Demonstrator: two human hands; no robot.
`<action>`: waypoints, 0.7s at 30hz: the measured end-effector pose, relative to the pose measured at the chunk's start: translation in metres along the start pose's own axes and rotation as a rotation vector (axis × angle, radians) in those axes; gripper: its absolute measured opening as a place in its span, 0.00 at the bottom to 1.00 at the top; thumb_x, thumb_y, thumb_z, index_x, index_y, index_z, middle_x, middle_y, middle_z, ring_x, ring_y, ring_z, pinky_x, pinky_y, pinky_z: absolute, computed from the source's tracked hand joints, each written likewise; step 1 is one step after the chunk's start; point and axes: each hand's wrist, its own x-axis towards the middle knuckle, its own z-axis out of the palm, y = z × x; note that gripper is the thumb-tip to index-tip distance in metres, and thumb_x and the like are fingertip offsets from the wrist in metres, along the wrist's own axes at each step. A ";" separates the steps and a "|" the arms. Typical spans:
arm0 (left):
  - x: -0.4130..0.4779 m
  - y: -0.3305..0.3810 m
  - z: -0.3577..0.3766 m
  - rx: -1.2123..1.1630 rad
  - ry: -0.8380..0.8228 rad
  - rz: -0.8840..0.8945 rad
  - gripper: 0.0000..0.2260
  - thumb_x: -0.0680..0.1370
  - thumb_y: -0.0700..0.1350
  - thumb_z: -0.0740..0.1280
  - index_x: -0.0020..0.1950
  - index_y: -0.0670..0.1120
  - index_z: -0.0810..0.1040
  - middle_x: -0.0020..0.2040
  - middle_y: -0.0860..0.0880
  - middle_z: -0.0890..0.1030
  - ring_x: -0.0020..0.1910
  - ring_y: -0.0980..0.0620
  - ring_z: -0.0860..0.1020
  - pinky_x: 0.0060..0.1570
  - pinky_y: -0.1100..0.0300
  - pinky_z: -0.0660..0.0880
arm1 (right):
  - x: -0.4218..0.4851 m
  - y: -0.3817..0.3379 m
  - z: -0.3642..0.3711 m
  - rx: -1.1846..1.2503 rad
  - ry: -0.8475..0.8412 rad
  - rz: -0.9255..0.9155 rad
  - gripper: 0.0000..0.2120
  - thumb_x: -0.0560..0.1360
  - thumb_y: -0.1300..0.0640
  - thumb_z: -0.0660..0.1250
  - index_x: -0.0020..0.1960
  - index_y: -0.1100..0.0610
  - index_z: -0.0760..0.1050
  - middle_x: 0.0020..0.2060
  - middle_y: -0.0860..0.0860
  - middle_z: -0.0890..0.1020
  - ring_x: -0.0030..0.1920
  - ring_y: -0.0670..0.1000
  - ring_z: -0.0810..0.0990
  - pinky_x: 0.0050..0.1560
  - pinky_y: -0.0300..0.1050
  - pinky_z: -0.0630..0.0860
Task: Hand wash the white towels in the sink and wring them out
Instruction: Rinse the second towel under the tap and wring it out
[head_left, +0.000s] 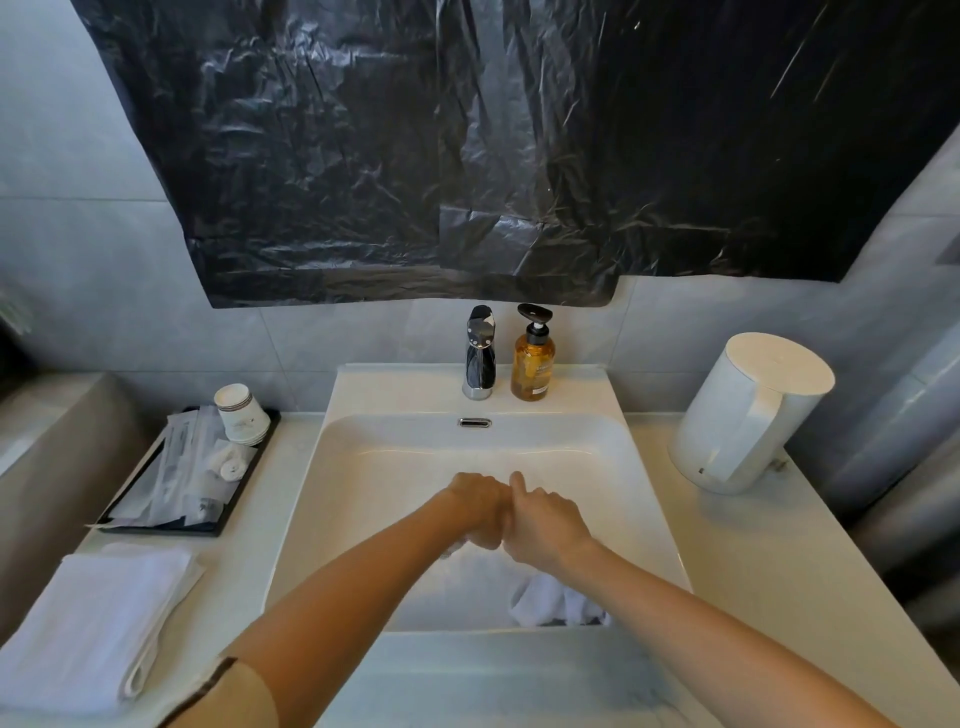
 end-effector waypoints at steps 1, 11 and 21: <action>0.000 -0.002 -0.003 -0.044 -0.027 -0.011 0.09 0.77 0.41 0.64 0.57 0.43 0.74 0.51 0.46 0.81 0.46 0.46 0.79 0.44 0.56 0.74 | 0.001 0.000 0.002 -0.016 0.036 -0.029 0.22 0.76 0.58 0.58 0.68 0.60 0.58 0.49 0.58 0.81 0.47 0.60 0.81 0.39 0.45 0.66; -0.013 -0.032 -0.016 -0.389 0.078 -0.042 0.09 0.72 0.45 0.70 0.50 0.48 0.74 0.46 0.48 0.80 0.42 0.48 0.76 0.41 0.57 0.72 | 0.002 0.033 -0.006 0.235 0.055 0.043 0.26 0.66 0.40 0.73 0.55 0.52 0.68 0.45 0.49 0.82 0.45 0.56 0.81 0.42 0.46 0.74; -0.030 -0.040 -0.045 -0.592 0.408 -0.042 0.11 0.71 0.46 0.72 0.47 0.46 0.74 0.44 0.48 0.78 0.42 0.48 0.74 0.40 0.60 0.68 | 0.002 0.054 -0.044 0.545 0.312 0.116 0.06 0.76 0.56 0.66 0.46 0.59 0.77 0.43 0.56 0.83 0.43 0.58 0.78 0.38 0.44 0.68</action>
